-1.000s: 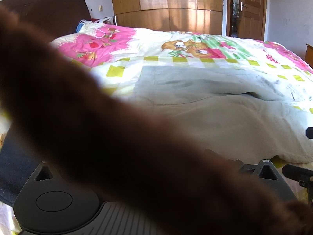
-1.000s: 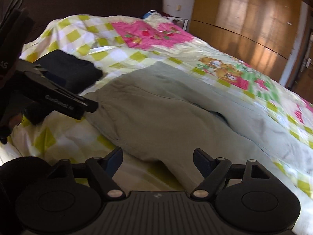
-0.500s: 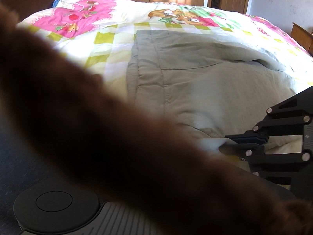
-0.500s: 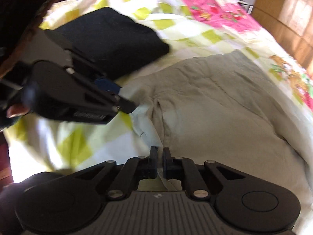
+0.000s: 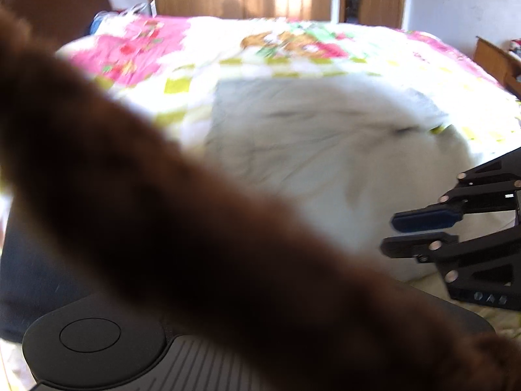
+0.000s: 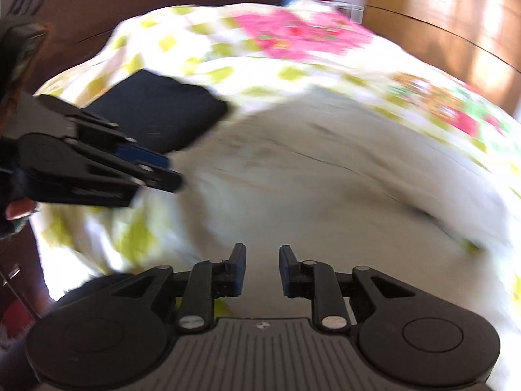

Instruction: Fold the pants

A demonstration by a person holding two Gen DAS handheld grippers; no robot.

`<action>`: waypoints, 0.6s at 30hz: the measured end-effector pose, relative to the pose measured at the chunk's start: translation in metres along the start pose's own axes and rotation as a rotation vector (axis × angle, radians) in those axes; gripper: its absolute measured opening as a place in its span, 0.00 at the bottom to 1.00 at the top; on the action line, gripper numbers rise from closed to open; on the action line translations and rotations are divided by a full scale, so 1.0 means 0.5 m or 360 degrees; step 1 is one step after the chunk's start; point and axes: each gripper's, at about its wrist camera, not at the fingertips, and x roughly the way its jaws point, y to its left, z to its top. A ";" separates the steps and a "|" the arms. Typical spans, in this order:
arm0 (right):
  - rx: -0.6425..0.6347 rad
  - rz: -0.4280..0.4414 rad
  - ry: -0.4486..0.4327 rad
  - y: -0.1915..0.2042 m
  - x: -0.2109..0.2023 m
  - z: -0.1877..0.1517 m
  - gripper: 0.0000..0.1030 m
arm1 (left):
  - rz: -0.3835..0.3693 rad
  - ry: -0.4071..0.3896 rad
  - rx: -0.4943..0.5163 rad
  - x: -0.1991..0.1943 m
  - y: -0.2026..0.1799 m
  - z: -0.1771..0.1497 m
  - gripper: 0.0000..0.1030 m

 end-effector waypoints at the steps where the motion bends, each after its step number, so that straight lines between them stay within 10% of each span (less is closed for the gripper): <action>1: 0.0080 -0.0090 0.0022 -0.044 -0.025 -0.024 0.37 | -0.0034 -0.0022 0.0028 0.000 -0.023 0.011 0.21; 9: 0.1091 -0.0805 0.0177 -0.434 -0.238 -0.268 0.42 | -0.0448 -0.0051 0.0266 0.083 -0.298 0.073 0.22; 18: 0.1821 -0.0887 -0.0142 -0.668 -0.337 -0.457 0.51 | -0.0813 0.0011 0.0533 0.177 -0.570 0.105 0.26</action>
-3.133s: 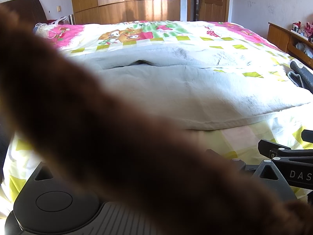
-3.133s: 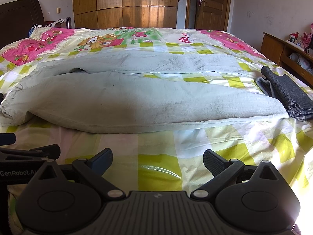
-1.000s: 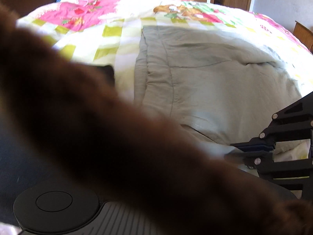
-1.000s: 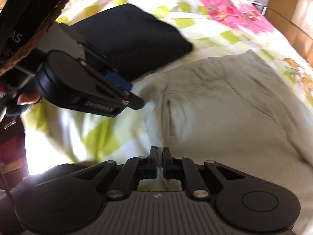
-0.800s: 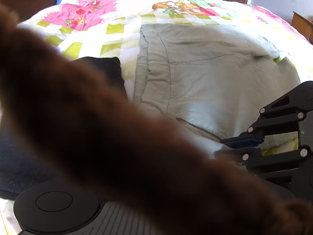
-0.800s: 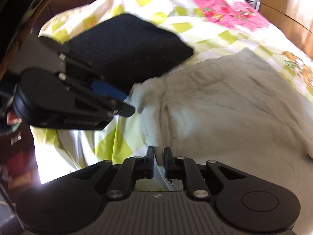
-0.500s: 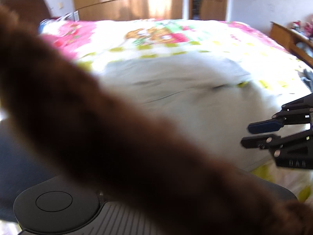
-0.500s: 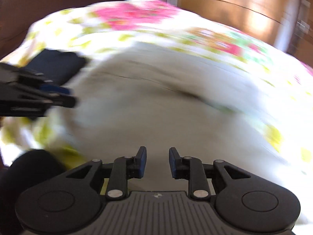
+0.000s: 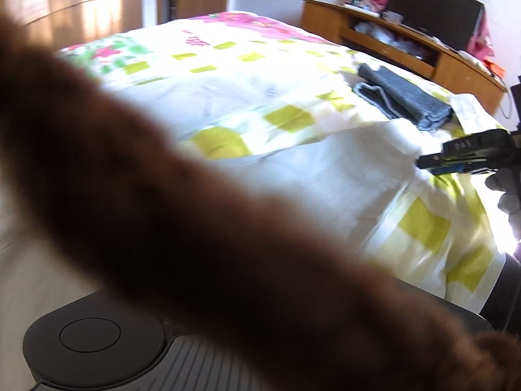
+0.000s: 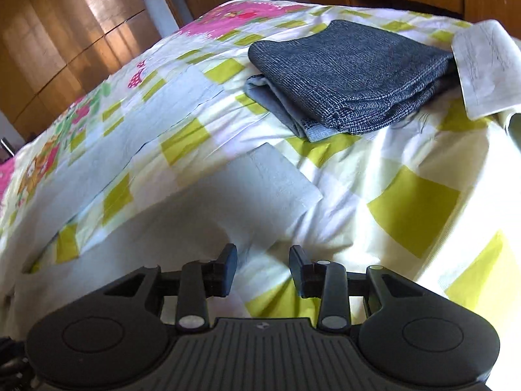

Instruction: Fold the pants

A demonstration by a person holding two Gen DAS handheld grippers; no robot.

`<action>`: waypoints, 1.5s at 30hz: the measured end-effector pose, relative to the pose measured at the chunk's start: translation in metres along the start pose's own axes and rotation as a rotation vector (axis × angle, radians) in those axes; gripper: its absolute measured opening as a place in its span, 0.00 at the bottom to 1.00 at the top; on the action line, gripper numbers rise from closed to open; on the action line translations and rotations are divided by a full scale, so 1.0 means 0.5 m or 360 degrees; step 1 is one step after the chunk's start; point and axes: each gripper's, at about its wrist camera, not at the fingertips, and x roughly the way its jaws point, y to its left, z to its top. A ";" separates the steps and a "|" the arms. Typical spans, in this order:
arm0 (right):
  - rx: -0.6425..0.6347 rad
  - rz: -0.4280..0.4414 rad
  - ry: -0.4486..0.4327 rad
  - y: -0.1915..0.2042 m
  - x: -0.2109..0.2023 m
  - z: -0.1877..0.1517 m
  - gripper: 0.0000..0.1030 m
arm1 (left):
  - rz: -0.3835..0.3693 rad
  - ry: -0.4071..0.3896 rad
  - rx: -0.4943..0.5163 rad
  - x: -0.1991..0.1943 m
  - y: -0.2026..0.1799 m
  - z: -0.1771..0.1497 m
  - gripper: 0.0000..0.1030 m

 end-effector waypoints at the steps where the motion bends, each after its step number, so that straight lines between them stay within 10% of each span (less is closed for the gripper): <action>1: 0.0055 0.0026 0.0004 -0.005 0.007 0.007 0.54 | -0.0020 0.0017 0.0016 0.015 -0.007 0.007 0.26; 5: 0.0237 0.0115 -0.0025 -0.025 0.023 0.021 0.52 | -0.0052 0.0113 0.0045 0.055 -0.026 0.041 0.26; 7: 0.0360 0.0154 0.0003 -0.041 0.040 0.028 0.20 | -0.0075 0.0144 0.0015 0.059 -0.027 0.052 0.26; 17: 0.0157 0.0490 -0.0515 -0.017 -0.165 0.096 0.20 | -0.0132 -0.0103 0.0104 0.022 -0.088 0.060 0.27; 24: 0.0157 -0.0005 -0.0103 -0.110 -0.058 -0.016 0.20 | -0.0196 0.0055 0.0035 0.049 -0.126 -0.018 0.30; 28: 0.0288 -0.0029 -0.0096 -0.143 -0.061 -0.026 0.23 | -0.0164 0.0036 0.0161 0.018 -0.146 -0.037 0.31; 37: -0.0465 -0.0413 -0.0434 0.025 -0.161 -0.017 0.36 | -0.0011 -0.0094 0.0101 -0.082 -0.045 -0.022 0.32; 45: -0.1355 0.0352 -0.0096 0.374 0.010 0.025 0.41 | 0.0285 -0.0153 0.0066 -0.157 0.200 0.001 0.41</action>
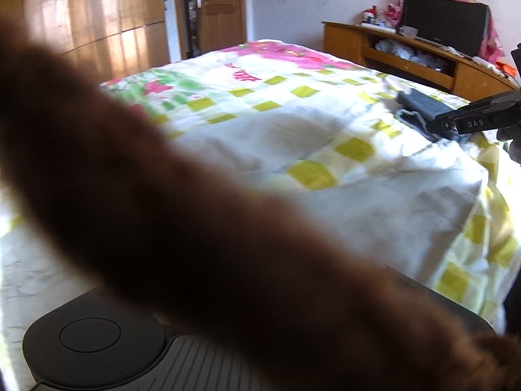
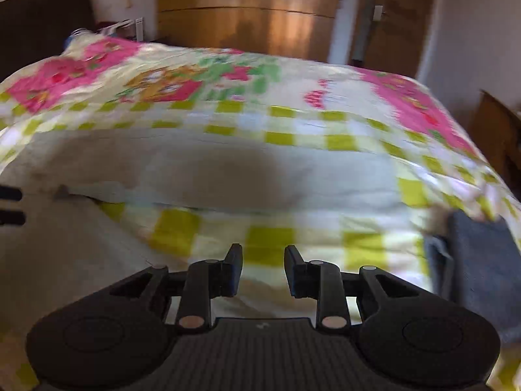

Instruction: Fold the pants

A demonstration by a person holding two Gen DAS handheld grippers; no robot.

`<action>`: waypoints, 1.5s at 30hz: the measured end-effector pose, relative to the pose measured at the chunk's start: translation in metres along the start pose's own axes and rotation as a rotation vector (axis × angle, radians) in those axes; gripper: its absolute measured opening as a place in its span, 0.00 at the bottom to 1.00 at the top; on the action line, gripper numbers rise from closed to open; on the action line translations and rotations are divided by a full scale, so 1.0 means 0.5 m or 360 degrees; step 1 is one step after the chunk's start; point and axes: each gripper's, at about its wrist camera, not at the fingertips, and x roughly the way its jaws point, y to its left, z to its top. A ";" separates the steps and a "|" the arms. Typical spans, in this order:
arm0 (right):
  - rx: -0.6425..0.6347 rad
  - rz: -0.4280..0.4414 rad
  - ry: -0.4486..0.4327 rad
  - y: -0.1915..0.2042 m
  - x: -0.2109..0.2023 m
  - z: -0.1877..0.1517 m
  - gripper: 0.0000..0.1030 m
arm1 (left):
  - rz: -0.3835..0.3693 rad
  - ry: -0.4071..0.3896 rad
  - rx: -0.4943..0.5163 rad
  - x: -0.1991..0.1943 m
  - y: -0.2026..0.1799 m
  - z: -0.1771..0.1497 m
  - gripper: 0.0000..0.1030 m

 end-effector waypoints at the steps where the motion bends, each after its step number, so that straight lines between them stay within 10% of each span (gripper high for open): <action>1: -0.0122 0.0082 0.0010 0.026 0.052 0.042 0.41 | 0.0051 0.0001 -0.0029 0.003 0.046 0.005 0.41; 9: -0.0753 0.0371 0.0156 0.199 0.384 0.288 0.43 | 0.0466 0.0151 -0.0175 0.082 0.404 0.050 0.41; 17: -0.1006 0.0483 0.0410 0.251 0.495 0.349 0.54 | 0.0483 0.0280 -0.0175 0.133 0.562 0.052 0.66; 24: -0.1029 0.0506 0.0470 0.255 0.543 0.343 0.55 | 0.0349 0.0517 -0.0126 0.220 0.584 0.029 0.68; 26: -0.0999 0.0530 0.0438 0.256 0.537 0.337 0.29 | 0.0381 0.0500 -0.0127 0.220 0.579 0.030 0.55; 27: -0.0964 0.0526 0.0417 0.257 0.529 0.333 0.23 | 0.0391 0.0490 -0.0133 0.218 0.577 0.029 0.34; 30: -0.0935 0.0457 0.0337 0.264 0.503 0.323 0.18 | 0.0393 0.0453 -0.0143 0.204 0.564 0.026 0.17; 39: -0.0738 0.0384 -0.0083 0.239 0.233 0.340 0.18 | 0.0513 0.0260 -0.0049 0.081 0.485 0.056 0.10; 45: -0.0662 0.0403 -0.0277 0.246 -0.021 0.225 0.18 | 0.0494 -0.0007 -0.0062 -0.121 0.384 0.012 0.10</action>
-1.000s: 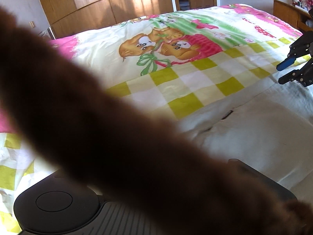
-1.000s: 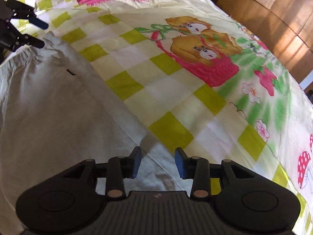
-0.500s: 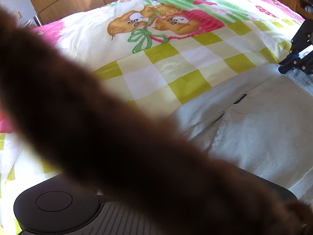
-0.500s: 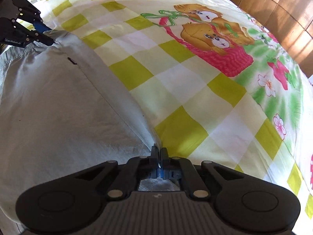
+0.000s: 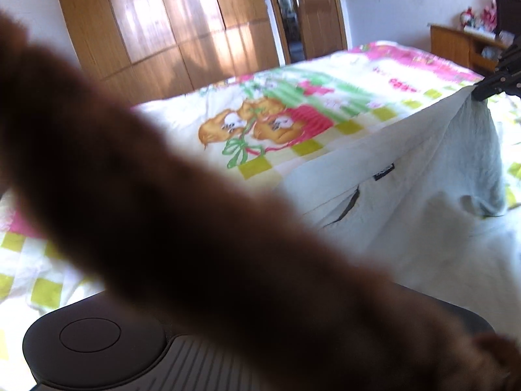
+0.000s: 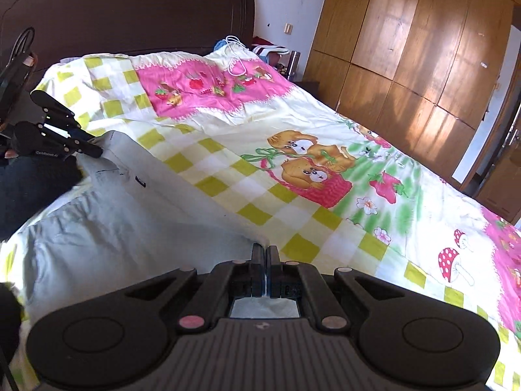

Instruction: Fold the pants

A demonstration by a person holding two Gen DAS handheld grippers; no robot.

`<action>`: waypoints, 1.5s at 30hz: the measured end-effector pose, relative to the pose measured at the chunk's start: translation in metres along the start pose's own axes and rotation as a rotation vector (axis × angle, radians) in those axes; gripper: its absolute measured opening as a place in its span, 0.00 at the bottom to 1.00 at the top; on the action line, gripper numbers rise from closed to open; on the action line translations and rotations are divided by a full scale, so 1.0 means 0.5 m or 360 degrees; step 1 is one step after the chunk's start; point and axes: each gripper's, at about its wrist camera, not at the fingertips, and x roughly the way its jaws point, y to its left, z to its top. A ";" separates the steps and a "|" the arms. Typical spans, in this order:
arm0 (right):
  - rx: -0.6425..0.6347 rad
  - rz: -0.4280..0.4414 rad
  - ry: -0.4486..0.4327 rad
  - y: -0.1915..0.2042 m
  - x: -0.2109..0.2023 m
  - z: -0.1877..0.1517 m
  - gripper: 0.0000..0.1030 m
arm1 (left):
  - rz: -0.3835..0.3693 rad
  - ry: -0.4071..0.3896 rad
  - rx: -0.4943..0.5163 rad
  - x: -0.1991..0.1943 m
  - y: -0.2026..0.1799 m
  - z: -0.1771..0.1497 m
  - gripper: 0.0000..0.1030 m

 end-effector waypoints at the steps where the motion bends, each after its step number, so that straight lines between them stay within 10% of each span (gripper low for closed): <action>1: -0.0005 0.0009 0.0004 0.029 -0.027 -0.018 0.18 | -0.0011 -0.0024 -0.0012 -0.037 -0.012 -0.022 0.10; 12: 0.0062 0.0224 0.0390 0.273 -0.052 -0.261 0.18 | -0.0090 0.0189 -0.0047 -0.167 -0.148 -0.291 0.10; 22: 0.0095 0.0198 0.0370 0.290 -0.074 -0.240 0.18 | 0.0105 -0.0003 0.0009 -0.210 -0.132 -0.294 0.11; 28: 0.0042 0.0226 0.0560 0.340 -0.019 -0.287 0.20 | 0.0068 0.0276 0.0106 -0.167 -0.158 -0.361 0.17; 40: 0.0343 0.0035 0.0343 0.198 -0.098 -0.231 0.36 | 0.0131 0.0117 -0.0010 -0.247 -0.168 -0.316 0.19; 45: 0.0551 -0.0325 0.0333 0.082 0.004 -0.186 0.46 | -0.0071 -0.0014 -0.0042 -0.233 -0.228 -0.252 0.19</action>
